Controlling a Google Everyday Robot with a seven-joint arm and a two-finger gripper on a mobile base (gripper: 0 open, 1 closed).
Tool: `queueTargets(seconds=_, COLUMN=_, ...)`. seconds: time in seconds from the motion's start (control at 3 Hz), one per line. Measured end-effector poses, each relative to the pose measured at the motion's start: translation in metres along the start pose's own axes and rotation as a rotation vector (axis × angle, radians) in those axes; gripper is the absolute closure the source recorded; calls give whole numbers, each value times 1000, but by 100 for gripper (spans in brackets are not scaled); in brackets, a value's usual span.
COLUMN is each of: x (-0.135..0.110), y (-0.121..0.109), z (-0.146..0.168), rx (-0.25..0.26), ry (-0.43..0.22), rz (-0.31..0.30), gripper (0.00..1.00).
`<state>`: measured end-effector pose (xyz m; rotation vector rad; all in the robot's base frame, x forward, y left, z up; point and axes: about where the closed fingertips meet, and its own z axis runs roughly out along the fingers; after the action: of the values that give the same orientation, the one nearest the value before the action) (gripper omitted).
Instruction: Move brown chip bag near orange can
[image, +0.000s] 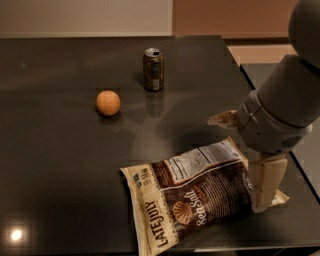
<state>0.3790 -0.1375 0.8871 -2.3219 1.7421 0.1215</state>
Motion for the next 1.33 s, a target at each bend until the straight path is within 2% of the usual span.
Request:
queueTargets(seconds=0.67, x=6, y=16, z=30, rx=-48, ry=-19, rz=7, gripper=0)
queueTargets(seconds=1.0, x=7, y=21, z=41, rx=-58, ry=-12, rz=23, gripper=17)
queueTargets(seconds=1.33, x=6, y=21, z=44, rx=-54, ry=-6, rz=32, gripper=41)
